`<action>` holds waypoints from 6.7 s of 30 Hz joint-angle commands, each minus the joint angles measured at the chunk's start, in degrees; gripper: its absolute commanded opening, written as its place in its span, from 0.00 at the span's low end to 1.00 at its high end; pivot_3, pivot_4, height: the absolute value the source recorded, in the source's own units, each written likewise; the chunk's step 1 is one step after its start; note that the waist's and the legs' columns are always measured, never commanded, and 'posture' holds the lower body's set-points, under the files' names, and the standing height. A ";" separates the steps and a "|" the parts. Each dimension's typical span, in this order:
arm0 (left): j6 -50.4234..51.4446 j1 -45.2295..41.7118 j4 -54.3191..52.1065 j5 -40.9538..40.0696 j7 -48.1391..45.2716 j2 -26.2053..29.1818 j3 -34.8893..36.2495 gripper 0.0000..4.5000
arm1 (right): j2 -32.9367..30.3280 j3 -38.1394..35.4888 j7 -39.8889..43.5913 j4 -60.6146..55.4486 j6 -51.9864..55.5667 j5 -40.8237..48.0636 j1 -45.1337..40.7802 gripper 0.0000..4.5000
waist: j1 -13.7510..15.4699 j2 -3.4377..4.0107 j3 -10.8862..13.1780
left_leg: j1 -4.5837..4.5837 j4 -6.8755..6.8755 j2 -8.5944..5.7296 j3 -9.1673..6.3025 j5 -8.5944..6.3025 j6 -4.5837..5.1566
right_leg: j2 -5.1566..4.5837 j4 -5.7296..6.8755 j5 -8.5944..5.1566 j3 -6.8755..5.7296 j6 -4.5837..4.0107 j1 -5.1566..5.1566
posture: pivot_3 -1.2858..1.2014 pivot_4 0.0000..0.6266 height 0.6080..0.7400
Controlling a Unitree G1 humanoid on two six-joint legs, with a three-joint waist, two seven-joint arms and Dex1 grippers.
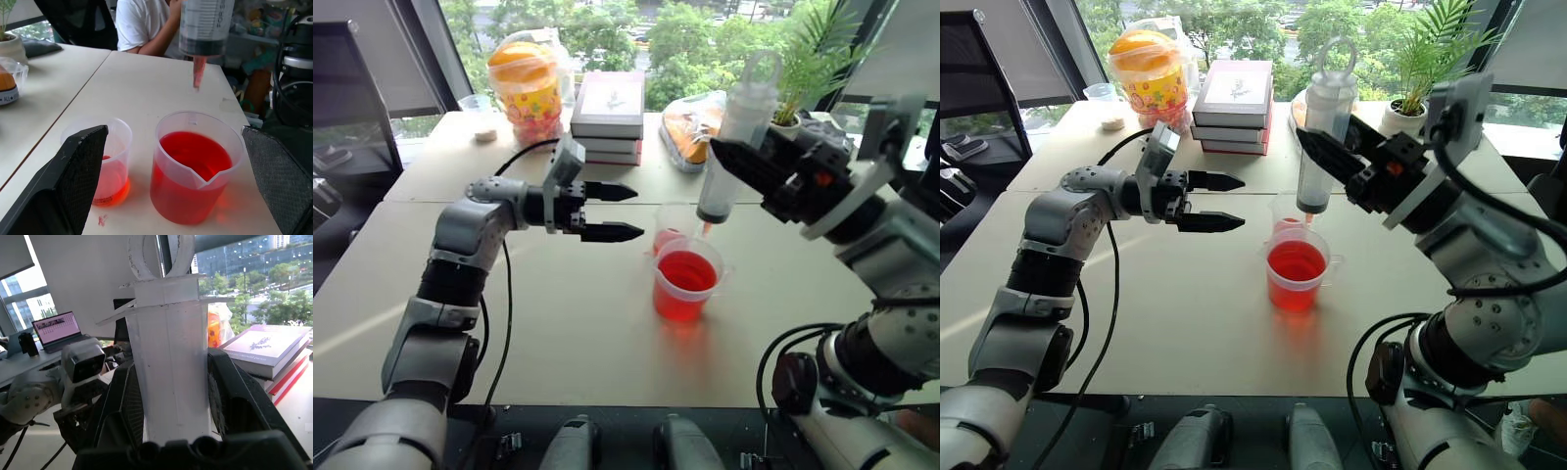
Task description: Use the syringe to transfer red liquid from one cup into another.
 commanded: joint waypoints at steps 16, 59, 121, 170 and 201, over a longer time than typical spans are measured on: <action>0.84 -12.02 4.97 -0.69 -3.11 -5.47 1.41 1.00 | -1.69 20.37 -5.80 6.11 -43.77 -10.97 26.67 0.32 | -0.17 -0.01 0.02 | 0.88 -0.05 0.02 -0.02 0.22 -0.03 | 0.12 0.00 0.08 0.00 -0.06 0.89 | 0.52 0.24 1.00; -1.44 -20.32 8.91 0.92 -0.48 -11.58 1.87 0.01 | -6.48 28.61 -5.59 16.00 -46.36 -5.50 28.65 0.32 | -0.17 -0.03 0.03 | 0.89 -0.06 0.03 -0.09 0.22 -0.03 | 0.17 -0.06 0.08 -0.04 -0.05 0.94 | 0.52 0.24 1.00; -0.88 -6.04 0.78 2.65 3.18 0.92 4.56 0.65 | -8.34 25.47 -3.63 51.33 -54.45 -4.56 -5.81 0.32 | -0.24 -0.04 0.06 | 0.80 -0.11 0.04 -0.08 0.20 0.00 | 0.11 -0.16 0.08 -0.07 -0.06 0.86 | 0.52 0.24 1.00; -22.59 -29.78 42.92 15.81 5.02 -17.87 5.19 0.00 | -5.22 26.14 -0.72 50.66 -58.17 -9.06 -5.94 0.32 | -0.33 -0.03 0.08 | 0.74 -0.12 0.03 -0.02 0.20 -0.01 | 0.14 -0.10 0.09 -0.04 -0.05 0.72 | 0.52 0.24 1.00; -24.86 -21.57 40.21 18.23 6.49 -18.52 4.17 0.00 | -8.09 23.20 -1.75 44.11 -52.04 -6.79 -8.37 0.32 | -0.21 -0.03 0.08 | 0.74 -0.12 0.03 -0.02 0.20 0.00 | 0.13 -0.09 0.09 -0.03 -0.05 0.72 | 0.52 0.24 1.00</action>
